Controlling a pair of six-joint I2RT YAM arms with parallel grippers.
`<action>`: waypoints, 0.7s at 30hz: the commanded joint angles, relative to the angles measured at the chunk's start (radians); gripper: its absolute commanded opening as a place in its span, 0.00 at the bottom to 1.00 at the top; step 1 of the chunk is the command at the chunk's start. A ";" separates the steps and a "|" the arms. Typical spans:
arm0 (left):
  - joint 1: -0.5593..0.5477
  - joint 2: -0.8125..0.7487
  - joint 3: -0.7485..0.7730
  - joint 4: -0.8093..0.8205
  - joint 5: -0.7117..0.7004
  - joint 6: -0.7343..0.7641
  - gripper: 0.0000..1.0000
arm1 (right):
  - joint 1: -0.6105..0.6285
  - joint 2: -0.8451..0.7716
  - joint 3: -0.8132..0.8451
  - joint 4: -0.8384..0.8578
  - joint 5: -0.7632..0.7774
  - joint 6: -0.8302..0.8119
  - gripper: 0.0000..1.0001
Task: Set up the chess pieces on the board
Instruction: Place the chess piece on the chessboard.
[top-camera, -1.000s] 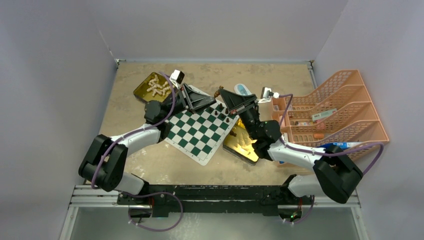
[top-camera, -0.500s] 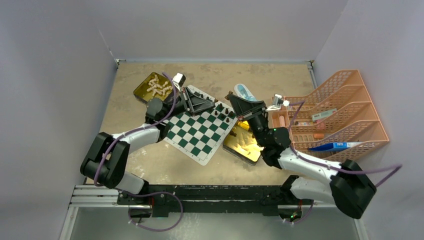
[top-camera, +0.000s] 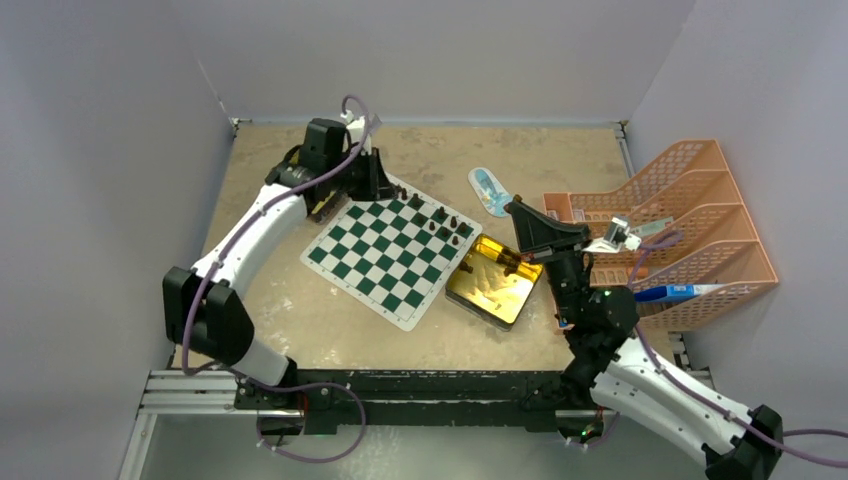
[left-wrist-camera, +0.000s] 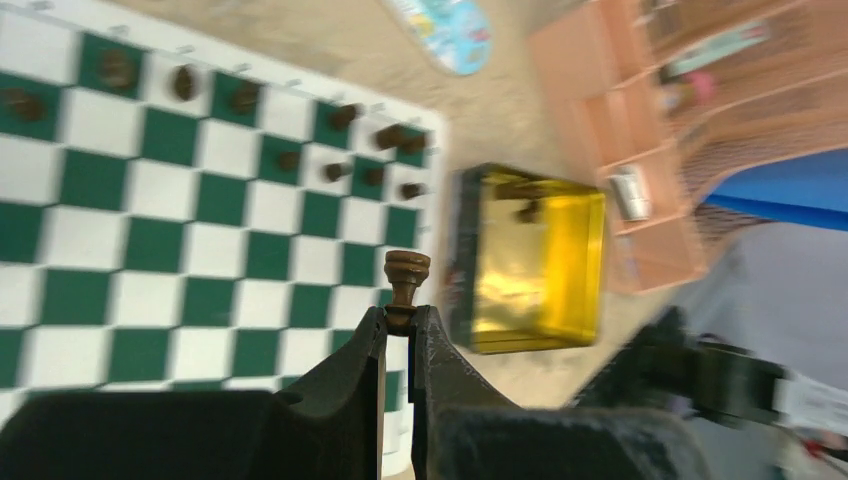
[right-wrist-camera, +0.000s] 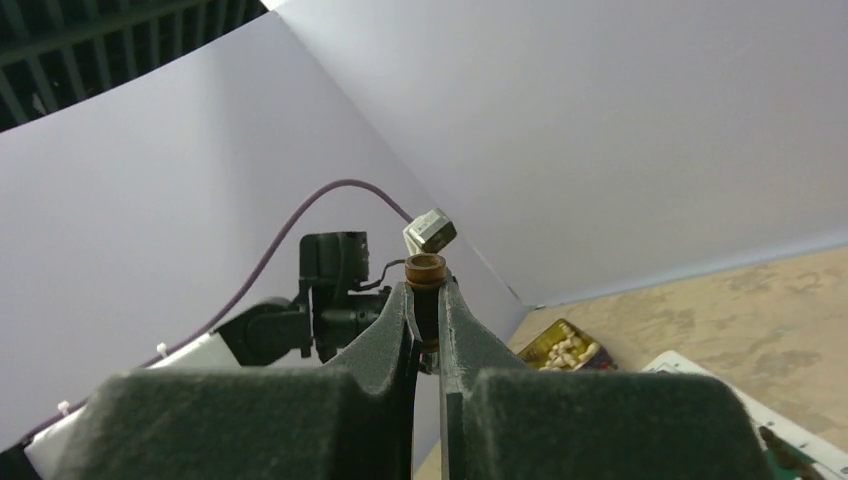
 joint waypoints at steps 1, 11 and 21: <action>0.003 0.129 0.167 -0.469 -0.271 0.337 0.00 | 0.004 -0.069 0.002 -0.109 0.026 -0.117 0.00; -0.001 0.396 0.327 -0.778 -0.388 0.415 0.00 | 0.004 -0.160 -0.010 -0.190 0.040 -0.180 0.00; -0.034 0.464 0.204 -0.801 -0.392 0.356 0.00 | 0.004 -0.185 -0.010 -0.201 0.049 -0.191 0.00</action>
